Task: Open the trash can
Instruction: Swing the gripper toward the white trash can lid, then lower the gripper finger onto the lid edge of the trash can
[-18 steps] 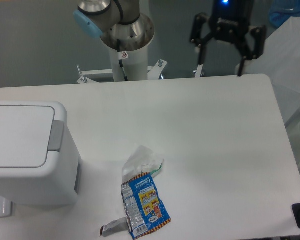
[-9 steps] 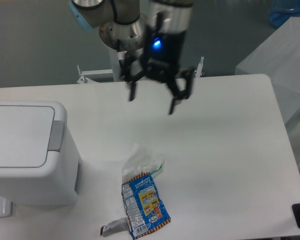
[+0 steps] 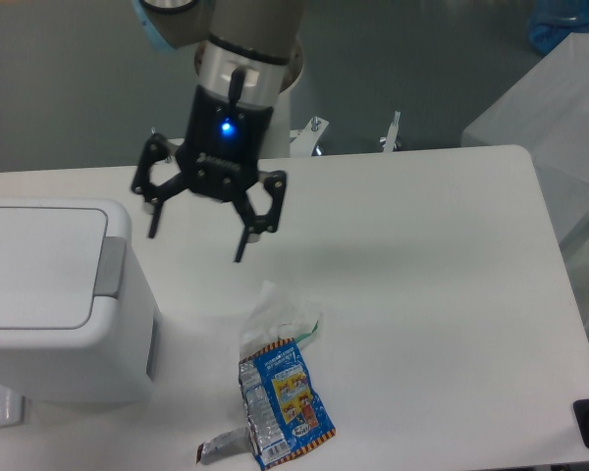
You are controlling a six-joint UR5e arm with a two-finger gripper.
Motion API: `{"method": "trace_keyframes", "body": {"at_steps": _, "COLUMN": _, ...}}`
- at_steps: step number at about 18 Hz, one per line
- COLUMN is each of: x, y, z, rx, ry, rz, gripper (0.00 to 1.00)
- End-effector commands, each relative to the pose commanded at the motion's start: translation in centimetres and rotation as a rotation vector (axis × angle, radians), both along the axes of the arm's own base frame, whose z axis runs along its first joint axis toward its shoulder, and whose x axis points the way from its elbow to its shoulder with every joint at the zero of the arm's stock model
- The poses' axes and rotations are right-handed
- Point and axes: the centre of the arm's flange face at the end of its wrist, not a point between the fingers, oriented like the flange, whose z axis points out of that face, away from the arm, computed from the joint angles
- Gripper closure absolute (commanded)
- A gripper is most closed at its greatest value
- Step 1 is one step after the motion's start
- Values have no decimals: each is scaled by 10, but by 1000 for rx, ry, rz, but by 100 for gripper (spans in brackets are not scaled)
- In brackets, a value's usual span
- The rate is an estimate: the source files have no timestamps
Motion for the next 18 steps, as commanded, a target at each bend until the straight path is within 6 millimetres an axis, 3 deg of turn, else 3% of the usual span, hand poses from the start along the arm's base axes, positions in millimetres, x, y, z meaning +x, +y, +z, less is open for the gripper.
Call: {"method": "trace_keyframes", "body": {"at_steps": 18, "x": 7, "y": 6, "z": -34, "rx": -53, "ry": -62, "rz": 12, "gripper": 0}}
